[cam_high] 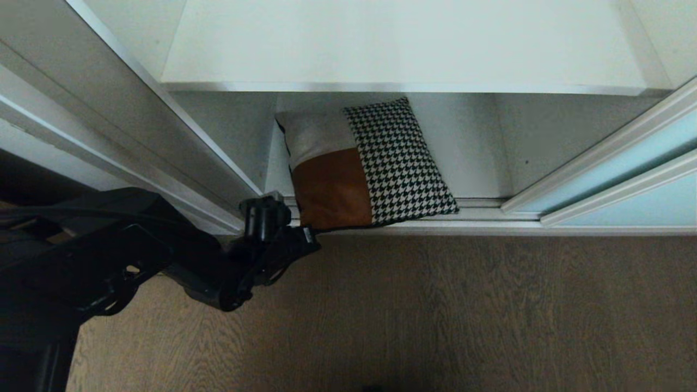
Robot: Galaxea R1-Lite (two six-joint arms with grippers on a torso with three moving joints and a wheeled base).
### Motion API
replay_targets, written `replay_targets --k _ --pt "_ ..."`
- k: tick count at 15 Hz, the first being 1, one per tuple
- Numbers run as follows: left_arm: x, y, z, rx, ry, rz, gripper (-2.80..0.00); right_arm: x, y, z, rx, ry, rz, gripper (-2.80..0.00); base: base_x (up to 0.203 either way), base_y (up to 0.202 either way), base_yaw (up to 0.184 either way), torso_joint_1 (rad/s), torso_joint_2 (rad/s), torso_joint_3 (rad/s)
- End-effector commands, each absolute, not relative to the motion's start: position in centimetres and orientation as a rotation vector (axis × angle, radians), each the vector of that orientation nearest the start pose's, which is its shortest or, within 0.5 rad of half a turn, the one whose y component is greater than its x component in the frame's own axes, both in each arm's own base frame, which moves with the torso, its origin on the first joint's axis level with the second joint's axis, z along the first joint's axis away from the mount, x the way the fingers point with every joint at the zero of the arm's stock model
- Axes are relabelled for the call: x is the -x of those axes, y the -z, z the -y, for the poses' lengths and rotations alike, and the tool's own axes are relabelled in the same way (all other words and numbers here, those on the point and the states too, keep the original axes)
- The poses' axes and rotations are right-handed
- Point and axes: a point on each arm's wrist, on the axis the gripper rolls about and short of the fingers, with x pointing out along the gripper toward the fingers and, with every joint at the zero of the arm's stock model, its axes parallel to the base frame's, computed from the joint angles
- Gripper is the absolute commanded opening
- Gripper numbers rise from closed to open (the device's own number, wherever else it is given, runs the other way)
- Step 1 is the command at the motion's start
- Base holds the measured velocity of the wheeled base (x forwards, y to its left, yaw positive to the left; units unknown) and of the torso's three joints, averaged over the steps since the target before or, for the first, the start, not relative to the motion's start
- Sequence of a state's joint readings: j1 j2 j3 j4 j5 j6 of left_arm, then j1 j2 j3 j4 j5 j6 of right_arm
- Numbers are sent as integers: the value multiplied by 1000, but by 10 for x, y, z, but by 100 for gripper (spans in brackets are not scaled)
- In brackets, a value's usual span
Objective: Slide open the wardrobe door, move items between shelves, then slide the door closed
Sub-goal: Place the pillow on the higher shelf
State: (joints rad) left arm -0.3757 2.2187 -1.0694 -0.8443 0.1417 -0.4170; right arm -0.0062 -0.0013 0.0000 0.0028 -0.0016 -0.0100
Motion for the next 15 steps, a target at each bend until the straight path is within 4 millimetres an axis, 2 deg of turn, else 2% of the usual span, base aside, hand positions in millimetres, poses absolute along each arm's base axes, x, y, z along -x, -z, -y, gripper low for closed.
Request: replay_targets --k 1,4,8,12,15 --pt "-391 -74 148 334 152 -356 -280 23 -75 0 11 8 -3 -280 0 0 0 0 0 0" --pt "-389 -73 147 335 151 -358 -280 23 -75 0 11 8 -3 -280 0 0 0 0 0 0" --pt "-389 -59 147 327 143 -390 -280 23 -75 0 11 8 -3 -280 0 0 0 0 0 0" --pt "-390 -60 146 329 110 -360 -280 23 -75 0 15 8 -5 -280 0 0 0 0 0 0" --pt "-383 -52 143 348 101 -331 -280 23 -75 0 9 8 -3 -280 0 0 0 0 0 0"
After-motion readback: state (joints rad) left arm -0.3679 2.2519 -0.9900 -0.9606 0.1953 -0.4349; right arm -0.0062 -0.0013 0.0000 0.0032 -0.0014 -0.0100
